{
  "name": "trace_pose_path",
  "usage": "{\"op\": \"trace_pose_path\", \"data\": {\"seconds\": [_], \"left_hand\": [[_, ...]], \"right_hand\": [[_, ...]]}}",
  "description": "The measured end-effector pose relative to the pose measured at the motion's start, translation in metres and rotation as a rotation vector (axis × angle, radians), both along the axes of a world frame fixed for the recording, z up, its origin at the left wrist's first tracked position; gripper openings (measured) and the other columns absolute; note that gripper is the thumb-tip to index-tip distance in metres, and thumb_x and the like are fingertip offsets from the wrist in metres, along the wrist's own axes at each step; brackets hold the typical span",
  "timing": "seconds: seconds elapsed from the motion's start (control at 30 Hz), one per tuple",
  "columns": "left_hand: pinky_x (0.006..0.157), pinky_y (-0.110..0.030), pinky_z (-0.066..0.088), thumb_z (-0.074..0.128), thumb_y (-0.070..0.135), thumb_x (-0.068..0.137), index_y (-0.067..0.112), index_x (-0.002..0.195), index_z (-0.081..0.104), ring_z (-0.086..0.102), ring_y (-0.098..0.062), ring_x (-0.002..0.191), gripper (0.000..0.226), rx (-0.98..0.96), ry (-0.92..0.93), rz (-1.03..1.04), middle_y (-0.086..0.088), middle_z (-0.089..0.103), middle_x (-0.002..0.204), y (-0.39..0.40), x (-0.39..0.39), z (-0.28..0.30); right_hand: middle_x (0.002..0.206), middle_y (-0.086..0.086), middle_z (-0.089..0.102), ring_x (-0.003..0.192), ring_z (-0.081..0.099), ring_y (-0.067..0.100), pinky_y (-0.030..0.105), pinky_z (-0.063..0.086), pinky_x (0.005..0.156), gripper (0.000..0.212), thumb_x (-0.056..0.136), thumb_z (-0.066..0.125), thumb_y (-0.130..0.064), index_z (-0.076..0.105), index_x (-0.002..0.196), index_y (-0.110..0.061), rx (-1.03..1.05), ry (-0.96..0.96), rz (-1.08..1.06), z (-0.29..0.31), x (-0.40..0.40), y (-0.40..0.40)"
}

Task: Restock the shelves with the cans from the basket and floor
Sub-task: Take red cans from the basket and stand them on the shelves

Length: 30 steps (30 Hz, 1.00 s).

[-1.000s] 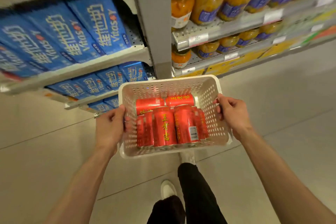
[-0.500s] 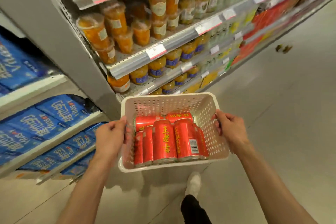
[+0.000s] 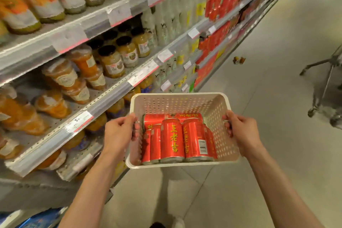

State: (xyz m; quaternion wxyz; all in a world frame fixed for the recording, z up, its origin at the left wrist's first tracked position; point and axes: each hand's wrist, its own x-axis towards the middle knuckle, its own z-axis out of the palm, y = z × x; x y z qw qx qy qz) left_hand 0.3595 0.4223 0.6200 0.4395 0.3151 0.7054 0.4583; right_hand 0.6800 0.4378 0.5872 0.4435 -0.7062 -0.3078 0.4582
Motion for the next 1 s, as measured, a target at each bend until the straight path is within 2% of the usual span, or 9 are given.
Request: {"op": "trace_pose_path", "data": {"seconds": [0.17,0.3,0.43,0.6,0.73,1.0], "left_hand": [[0.043,-0.02,0.043,0.058,0.022,0.105,-0.003,0.089,0.074,0.049,-0.004,0.04,0.034,0.02,0.013,-0.118,0.001,0.06,0.057,0.103,0.06,0.014],[0.036,-0.016,0.04,0.058,0.017,0.104,-0.003,0.087,0.071,0.047,-0.001,0.034,0.03,0.046,-0.035,-0.195,0.005,0.058,0.047,0.191,0.112,0.015],[0.034,-0.016,0.039,0.058,0.015,0.104,0.0,0.082,0.069,0.045,-0.002,0.031,0.028,0.04,-0.083,-0.292,0.005,0.057,0.042,0.287,0.166,0.01],[0.042,-0.022,0.043,0.063,0.018,0.1,0.0,0.094,0.073,0.05,-0.006,0.04,0.021,0.027,-0.086,-0.41,0.0,0.065,0.06,0.397,0.231,0.015],[0.039,-0.02,0.042,0.063,0.018,0.099,0.001,0.091,0.072,0.05,-0.005,0.037,0.021,0.045,-0.092,-0.466,0.005,0.063,0.051,0.474,0.285,0.02],[0.036,-0.02,0.04,0.063,0.015,0.098,-0.001,0.084,0.071,0.051,-0.006,0.037,0.023,0.056,-0.111,-0.533,0.003,0.065,0.05,0.612,0.403,0.006]], "right_hand": [[0.053,-0.007,0.056,0.042,0.045,0.007,0.028,0.041,0.05,0.033,0.103,0.06,-0.029,0.075,0.084,-0.007,0.037,0.01,-0.127,0.008,0.06,0.063],[0.049,-0.009,0.057,0.038,0.045,0.005,0.022,0.042,0.042,0.032,0.102,0.061,-0.028,0.075,0.083,-0.008,0.05,0.001,-0.229,0.007,0.108,0.119],[0.05,-0.008,0.06,0.039,0.047,0.005,0.025,0.044,0.048,0.033,0.102,0.062,-0.031,0.076,0.082,-0.009,0.06,-0.006,-0.335,0.004,0.158,0.181],[0.052,-0.008,0.058,0.04,0.045,0.006,0.019,0.041,0.04,0.03,0.1,0.064,-0.031,0.077,0.083,-0.01,0.091,-0.026,-0.441,0.012,0.217,0.254],[0.052,-0.008,0.058,0.039,0.045,0.006,0.018,0.042,0.04,0.032,0.101,0.064,-0.032,0.078,0.082,-0.01,0.111,-0.022,-0.514,0.019,0.262,0.311],[0.055,-0.005,0.059,0.042,0.046,0.007,0.02,0.043,0.042,0.034,0.101,0.063,-0.03,0.079,0.082,-0.007,0.139,0.009,-0.576,0.005,0.371,0.426]]}}
